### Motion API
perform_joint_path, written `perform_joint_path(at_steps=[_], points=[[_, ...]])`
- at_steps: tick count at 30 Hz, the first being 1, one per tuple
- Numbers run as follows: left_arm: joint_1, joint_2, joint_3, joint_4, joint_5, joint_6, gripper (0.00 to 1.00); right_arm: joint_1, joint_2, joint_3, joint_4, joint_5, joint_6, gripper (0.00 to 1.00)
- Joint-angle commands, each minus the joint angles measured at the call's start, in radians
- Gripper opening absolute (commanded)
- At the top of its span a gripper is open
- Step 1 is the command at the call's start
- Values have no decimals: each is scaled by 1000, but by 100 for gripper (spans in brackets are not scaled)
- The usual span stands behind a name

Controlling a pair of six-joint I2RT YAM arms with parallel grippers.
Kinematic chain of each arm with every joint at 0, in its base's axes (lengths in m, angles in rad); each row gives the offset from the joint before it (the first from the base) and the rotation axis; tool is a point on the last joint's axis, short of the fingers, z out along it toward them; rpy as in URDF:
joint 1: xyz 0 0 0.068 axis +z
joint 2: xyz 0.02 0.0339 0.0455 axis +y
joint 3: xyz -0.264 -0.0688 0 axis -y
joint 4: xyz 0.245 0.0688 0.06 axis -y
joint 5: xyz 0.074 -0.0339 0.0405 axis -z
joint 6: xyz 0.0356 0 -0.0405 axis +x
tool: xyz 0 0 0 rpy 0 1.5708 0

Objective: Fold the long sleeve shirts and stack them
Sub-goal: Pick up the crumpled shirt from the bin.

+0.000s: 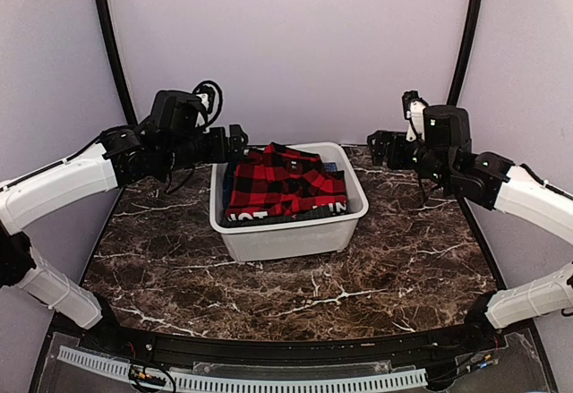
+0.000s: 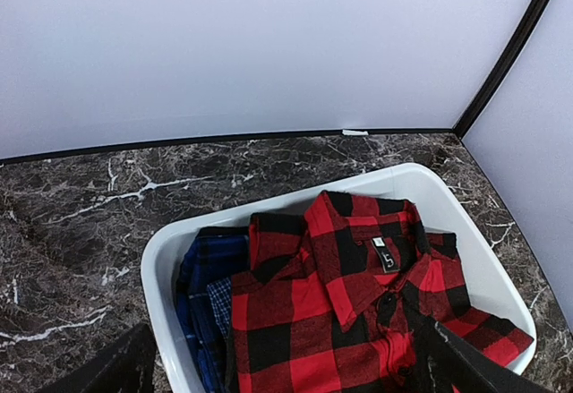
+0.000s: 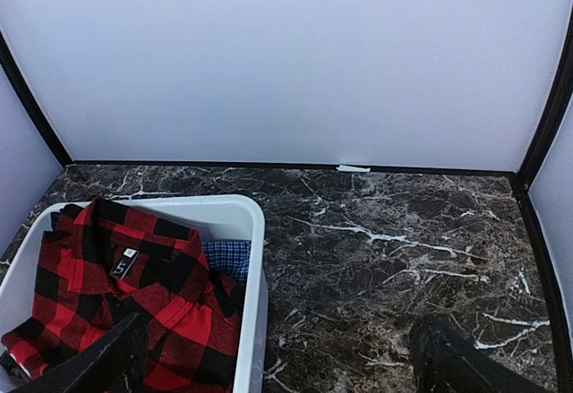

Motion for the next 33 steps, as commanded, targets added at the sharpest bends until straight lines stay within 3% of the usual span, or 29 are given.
perform_joint_path(at_steps=[1, 17, 29, 33], points=[[-4, 18, 59, -29, 24, 20, 99, 3, 20, 57, -6, 26, 44, 99], [-5, 81, 134, -116, 92, 15, 99, 4, 2, 58, -9, 2, 22, 99], [-10, 164, 150, -195, 286, -1, 99, 10, 47, 94, -73, -182, -19, 99], [-29, 237, 187, -218, 256, -9, 99, 23, 65, 104, -78, -190, -2, 98]])
